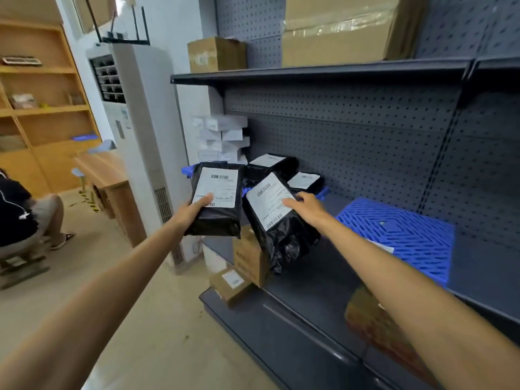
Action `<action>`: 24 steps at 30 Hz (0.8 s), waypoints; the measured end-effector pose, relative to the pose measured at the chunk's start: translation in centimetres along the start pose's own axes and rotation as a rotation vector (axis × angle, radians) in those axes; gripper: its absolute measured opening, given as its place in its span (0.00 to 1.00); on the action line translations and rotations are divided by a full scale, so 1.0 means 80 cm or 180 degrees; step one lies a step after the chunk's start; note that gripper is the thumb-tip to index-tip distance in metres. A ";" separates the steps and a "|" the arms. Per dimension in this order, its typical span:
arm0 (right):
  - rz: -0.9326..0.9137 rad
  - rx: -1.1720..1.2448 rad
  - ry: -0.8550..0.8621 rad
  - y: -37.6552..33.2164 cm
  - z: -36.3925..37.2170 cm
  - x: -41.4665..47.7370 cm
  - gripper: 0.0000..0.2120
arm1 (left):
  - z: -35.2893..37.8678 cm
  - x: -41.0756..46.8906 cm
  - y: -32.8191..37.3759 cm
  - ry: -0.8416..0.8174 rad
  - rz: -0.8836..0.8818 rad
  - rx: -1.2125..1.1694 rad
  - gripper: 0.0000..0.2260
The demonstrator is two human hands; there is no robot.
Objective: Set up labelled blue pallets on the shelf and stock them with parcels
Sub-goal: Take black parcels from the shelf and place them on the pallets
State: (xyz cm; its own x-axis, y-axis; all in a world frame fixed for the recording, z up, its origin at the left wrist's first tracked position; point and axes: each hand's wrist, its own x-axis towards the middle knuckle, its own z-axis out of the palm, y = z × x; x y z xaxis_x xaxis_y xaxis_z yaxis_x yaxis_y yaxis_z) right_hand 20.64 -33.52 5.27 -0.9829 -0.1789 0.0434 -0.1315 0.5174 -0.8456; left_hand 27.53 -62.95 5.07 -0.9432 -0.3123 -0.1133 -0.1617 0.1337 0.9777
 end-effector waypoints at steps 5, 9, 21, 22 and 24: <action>-0.0029 0.0024 0.0330 -0.013 -0.049 0.117 0.23 | 0.048 0.120 0.079 -0.0259 0.0366 -0.0056 0.22; 0.0057 0.0055 0.0494 -0.016 -0.079 0.206 0.23 | 0.085 0.217 0.124 -0.0400 0.0386 0.0022 0.26; 0.0793 0.0316 0.1001 0.058 -0.090 0.346 0.22 | 0.154 0.478 0.125 -0.0773 0.0246 0.0514 0.49; 0.0869 0.0330 0.1001 0.065 -0.086 0.353 0.25 | 0.163 0.535 0.105 -0.0808 0.0250 0.0655 0.55; 0.1064 0.0333 0.0972 0.080 -0.079 0.366 0.32 | 0.173 0.550 0.109 -0.0954 0.0194 0.0979 0.59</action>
State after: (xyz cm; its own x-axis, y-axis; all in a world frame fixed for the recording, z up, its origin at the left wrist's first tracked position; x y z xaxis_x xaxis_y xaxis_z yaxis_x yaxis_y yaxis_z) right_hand -9.82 -30.16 4.47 -0.9642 0.2460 -0.0994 0.1974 0.4148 -0.8883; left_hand -19.38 -62.52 6.19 -0.9889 -0.0144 -0.1477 -0.1394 0.4316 0.8912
